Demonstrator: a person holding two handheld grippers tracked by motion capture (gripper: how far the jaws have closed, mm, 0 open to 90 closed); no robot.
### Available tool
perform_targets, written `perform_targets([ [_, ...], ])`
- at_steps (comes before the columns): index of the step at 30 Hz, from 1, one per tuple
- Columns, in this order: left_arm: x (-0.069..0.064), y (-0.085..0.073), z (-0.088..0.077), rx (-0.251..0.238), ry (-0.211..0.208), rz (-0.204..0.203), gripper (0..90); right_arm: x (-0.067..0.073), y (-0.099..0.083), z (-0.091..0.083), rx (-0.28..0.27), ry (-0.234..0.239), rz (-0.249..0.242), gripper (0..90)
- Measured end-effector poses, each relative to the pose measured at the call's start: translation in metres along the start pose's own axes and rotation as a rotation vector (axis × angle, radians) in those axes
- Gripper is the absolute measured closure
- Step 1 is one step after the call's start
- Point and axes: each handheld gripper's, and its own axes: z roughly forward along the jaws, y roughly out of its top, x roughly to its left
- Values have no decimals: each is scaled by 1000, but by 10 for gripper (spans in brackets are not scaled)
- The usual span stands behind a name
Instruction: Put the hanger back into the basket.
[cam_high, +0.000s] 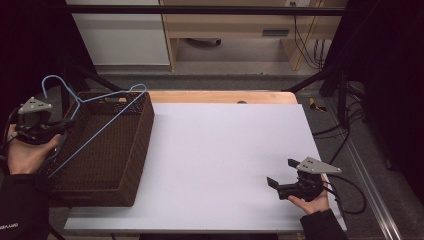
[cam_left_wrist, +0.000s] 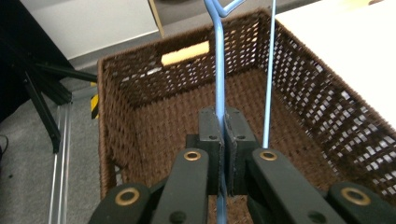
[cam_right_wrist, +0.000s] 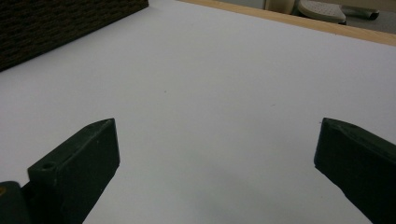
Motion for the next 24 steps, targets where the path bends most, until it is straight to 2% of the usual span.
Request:
perform_targets([
  [4,2,-9,5,29,16,3,873,0,0,0,1,0,0,6],
  [10,1,-24,16,54,19,9,873,0,0,0,2,0,-1,6],
  [16,-5,-36,33,90,-4,13,873,0,0,1,3,-1,-4,7],
  [24,-12,-49,53,135,-41,-12,871,0,0,1,6,-2,-2,7],
])
